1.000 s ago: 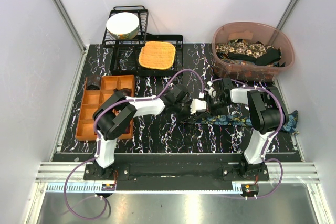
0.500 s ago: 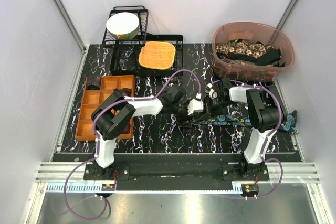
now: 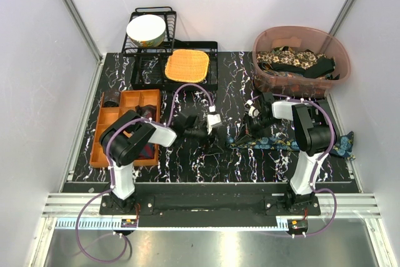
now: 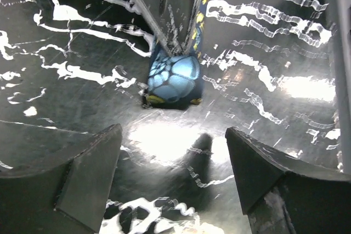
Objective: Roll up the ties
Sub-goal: Roll the tie at the center of the board.
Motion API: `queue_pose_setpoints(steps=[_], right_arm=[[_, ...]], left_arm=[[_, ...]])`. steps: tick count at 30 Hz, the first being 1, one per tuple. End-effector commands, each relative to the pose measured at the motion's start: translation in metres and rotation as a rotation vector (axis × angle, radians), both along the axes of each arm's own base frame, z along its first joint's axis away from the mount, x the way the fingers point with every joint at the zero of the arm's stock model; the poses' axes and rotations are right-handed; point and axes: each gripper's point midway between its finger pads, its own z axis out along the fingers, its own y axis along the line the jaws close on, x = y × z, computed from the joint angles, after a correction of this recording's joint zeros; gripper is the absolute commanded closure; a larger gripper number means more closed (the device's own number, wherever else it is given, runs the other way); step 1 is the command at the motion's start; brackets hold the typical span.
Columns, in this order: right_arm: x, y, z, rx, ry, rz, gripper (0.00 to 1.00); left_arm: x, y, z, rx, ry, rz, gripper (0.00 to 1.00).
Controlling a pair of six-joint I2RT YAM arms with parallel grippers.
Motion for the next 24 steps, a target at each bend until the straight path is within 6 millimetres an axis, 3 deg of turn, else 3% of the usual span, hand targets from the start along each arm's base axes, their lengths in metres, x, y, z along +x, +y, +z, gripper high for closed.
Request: queue_pose_setpoints(steps=[1, 5, 6, 17, 24], right_arm=[[0.001, -0.021, -0.037, -0.202, -0.002, 0.026, 1.0], [0.0, -0.02, -0.042, -0.214, 0.016, 0.031, 1.0], [0.0, -0.019, -0.041, -0.215, 0.013, 0.035, 1.0], [-0.003, -0.017, -0.044, -0.225, 0.029, 0.047, 1.0], [-0.002, -0.016, -0.046, -0.228, 0.037, 0.048, 1.0]], left_arm=[[-0.009, -0.017, 0.023, -0.2, 0.014, 0.019, 0.14], [-0.011, -0.028, 0.027, -0.28, -0.082, 0.018, 0.14], [-0.01, -0.028, 0.019, -0.274, -0.078, 0.029, 0.15], [0.007, -0.036, -0.007, -0.281, -0.111, 0.122, 0.34], [0.004, -0.035, -0.015, -0.27, -0.107, 0.107, 0.43]])
